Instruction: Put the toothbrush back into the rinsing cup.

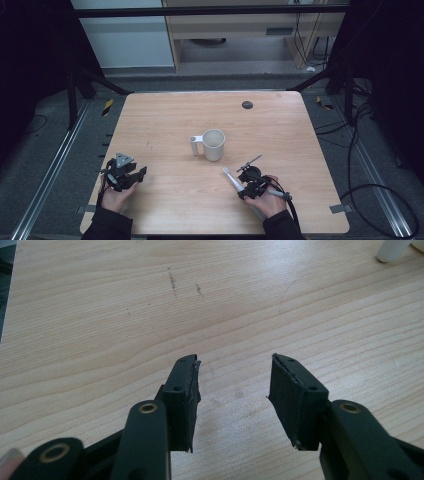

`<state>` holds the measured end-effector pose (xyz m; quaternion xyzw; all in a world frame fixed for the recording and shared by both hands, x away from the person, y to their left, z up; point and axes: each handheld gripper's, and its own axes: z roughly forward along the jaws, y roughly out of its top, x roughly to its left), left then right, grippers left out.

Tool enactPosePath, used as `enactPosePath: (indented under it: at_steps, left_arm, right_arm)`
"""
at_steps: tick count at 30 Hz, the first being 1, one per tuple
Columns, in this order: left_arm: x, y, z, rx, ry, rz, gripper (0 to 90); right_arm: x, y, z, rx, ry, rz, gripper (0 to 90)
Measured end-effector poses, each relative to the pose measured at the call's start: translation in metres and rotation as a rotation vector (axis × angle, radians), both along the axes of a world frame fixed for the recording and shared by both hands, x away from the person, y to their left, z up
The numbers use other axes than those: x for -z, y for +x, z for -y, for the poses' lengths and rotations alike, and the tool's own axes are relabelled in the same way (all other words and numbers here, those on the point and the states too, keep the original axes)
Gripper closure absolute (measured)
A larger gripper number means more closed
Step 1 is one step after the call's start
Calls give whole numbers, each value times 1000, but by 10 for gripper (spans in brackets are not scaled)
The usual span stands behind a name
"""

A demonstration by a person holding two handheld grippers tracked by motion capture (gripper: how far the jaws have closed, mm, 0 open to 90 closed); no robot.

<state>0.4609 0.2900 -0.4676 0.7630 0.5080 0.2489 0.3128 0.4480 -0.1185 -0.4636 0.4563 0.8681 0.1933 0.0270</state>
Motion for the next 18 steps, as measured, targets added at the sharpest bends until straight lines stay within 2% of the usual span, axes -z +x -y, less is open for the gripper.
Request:
enactPosePath:
  at_steps: [4,10,18]
  left_arm:
    - [0,0,0,1,1,-2,535]
    - [0,0,1,3,1,-3,537]
    - [0,0,1,4,0,-3,539]
  right_arm:
    - [-11,-1,9,21,61,43,675]
    - [-27,-4,19,51,122,104,676]
    - [-39,-8,25,74,178,172,677]
